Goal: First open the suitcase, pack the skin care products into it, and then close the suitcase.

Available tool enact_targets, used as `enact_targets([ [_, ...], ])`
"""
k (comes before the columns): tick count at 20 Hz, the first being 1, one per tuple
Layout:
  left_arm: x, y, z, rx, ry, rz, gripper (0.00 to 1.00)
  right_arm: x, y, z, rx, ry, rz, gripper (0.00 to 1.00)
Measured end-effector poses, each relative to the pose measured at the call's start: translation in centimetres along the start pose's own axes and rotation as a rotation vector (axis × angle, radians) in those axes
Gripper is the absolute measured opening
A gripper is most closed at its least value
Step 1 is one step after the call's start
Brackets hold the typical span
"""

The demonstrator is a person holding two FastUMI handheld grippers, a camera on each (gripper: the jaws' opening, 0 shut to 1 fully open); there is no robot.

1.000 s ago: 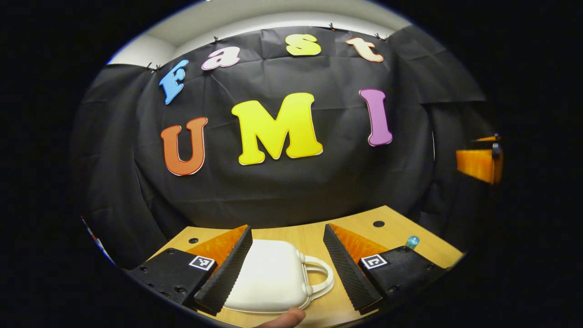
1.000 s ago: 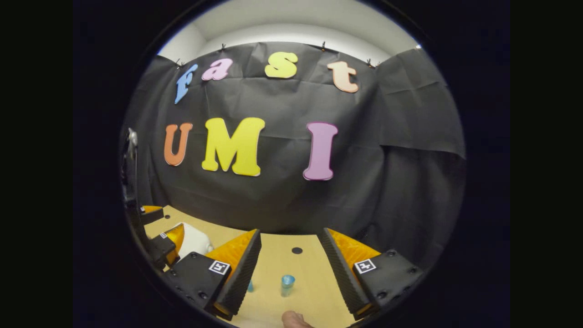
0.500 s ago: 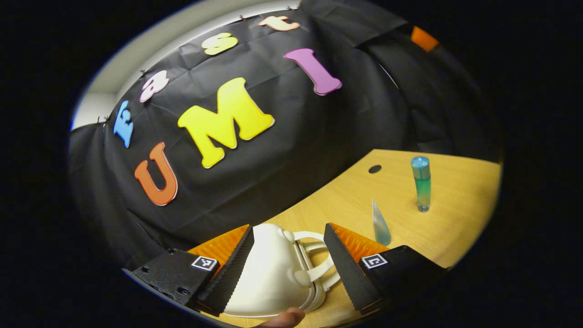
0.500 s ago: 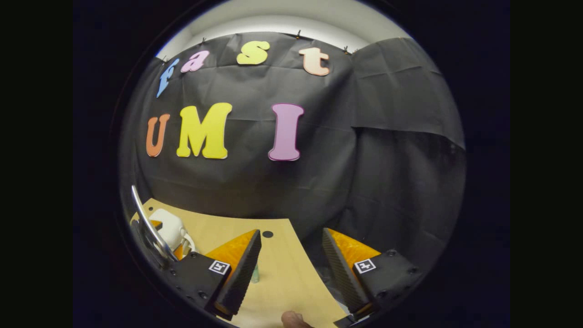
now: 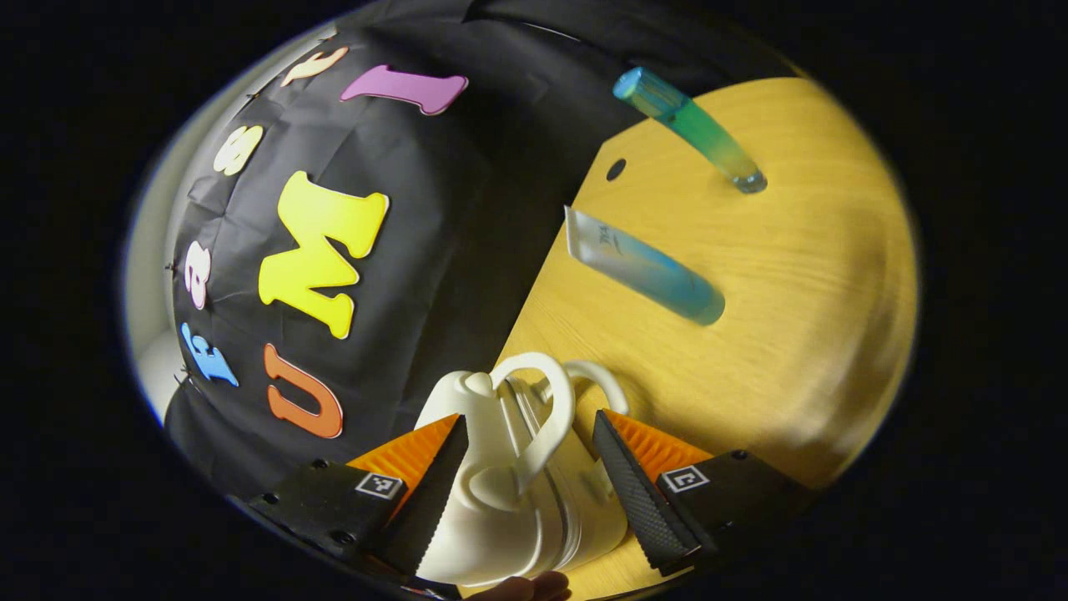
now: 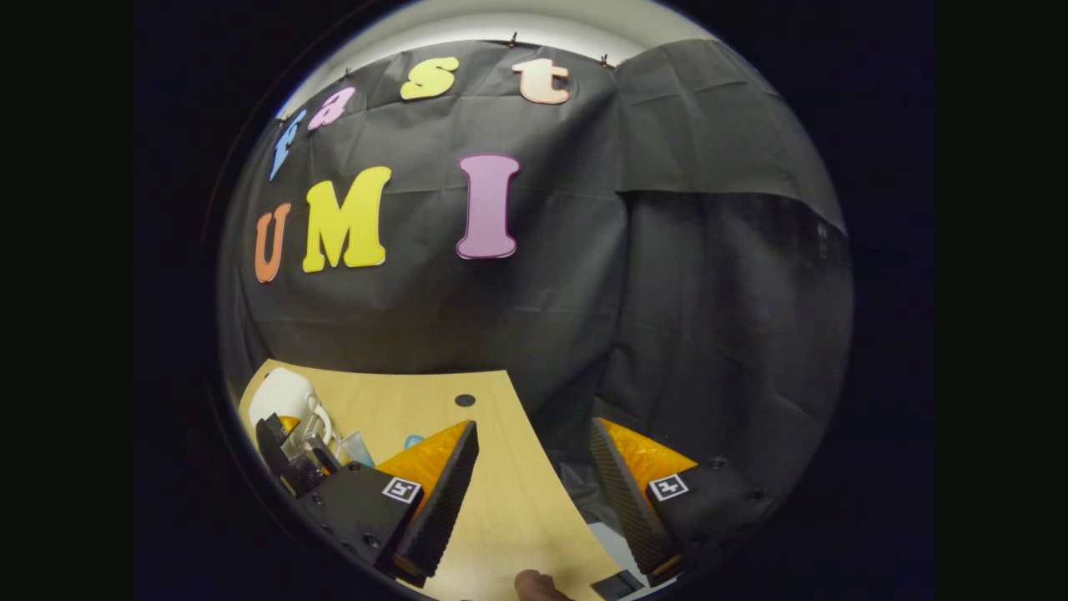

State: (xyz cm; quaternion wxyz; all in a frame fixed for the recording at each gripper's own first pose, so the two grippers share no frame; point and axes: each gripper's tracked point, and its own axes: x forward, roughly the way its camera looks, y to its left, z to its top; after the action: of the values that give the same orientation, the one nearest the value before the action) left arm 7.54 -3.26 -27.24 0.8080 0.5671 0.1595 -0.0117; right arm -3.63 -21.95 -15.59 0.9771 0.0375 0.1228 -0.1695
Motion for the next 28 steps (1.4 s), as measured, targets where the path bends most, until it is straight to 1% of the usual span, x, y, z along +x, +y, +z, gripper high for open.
enact_targets([
  [2, 1.2, 0.4, 0.4, 0.075, 0.005, 0.045, 0.93, -0.1, -0.2, 0.3, -0.011, -0.012, 0.002, 0.8],
  [3, 1.7, 0.8, 0.4, 0.118, 0.009, 0.067, 0.81, -0.2, 0.0, 0.5, -0.013, -0.021, 0.01, 0.8],
  [5, 2.3, 0.7, 0.3, 0.184, 0.032, 0.076, 0.63, -0.4, 0.5, 1.0, -0.003, -0.024, 0.026, 0.8],
  [6, 2.3, 0.3, 0.0, 0.195, 0.036, 0.07, 0.58, -0.4, 0.7, 1.1, 0.005, -0.02, 0.032, 0.8],
  [7, 2.4, -0.2, 0.0, 0.199, 0.046, 0.053, 0.47, -0.3, 1.0, 1.3, 0.01, -0.021, 0.042, 0.8],
  [8, 2.5, -0.4, -0.4, 0.208, 0.058, 0.04, 0.42, -0.6, 1.2, 1.7, 0.008, -0.029, 0.048, 0.8],
  [9, 2.5, -0.4, -0.4, 0.217, 0.06, 0.032, 0.31, -0.7, 1.4, 2.1, 0.002, -0.039, 0.053, 0.8],
  [10, 2.4, -0.1, -0.3, 0.238, 0.063, 0.044, 0.25, -0.9, 1.5, 2.4, -0.007, -0.044, 0.058, 0.8],
  [11, 2.1, 0.2, 0.0, 0.244, 0.058, 0.05, 0.16, -1.1, 1.7, 2.4, -0.018, -0.049, 0.062, 0.8],
  [13, 2.1, 0.1, -0.2, 0.217, 0.054, 0.036, 0.08, -1.5, 2.0, 2.4, -0.036, -0.051, 0.064, 0.8],
  [15, 1.6, 0.9, 0.0, 0.2, 0.049, 0.034, 0.06, -1.9, 2.7, 2.5, -0.043, -0.053, 0.072, 0.8],
  [17, 1.1, 2.1, -0.1, 0.154, 0.05, 0.027, 0.06, -2.3, 3.2, 2.9, -0.05, -0.06, 0.077, 0.8],
  [23, -0.7, 8.3, -0.5, -0.079, 0.046, 0.021, 0.04, -2.8, 5.7, 4.4, -0.049, -0.081, 0.095, 0.8],
  [28, -1.7, 15.0, -3.4, -0.251, 0.055, 0.052, 0.04, -2.9, 9.1, 5.1, -0.055, -0.086, 0.119, 0.8],
])
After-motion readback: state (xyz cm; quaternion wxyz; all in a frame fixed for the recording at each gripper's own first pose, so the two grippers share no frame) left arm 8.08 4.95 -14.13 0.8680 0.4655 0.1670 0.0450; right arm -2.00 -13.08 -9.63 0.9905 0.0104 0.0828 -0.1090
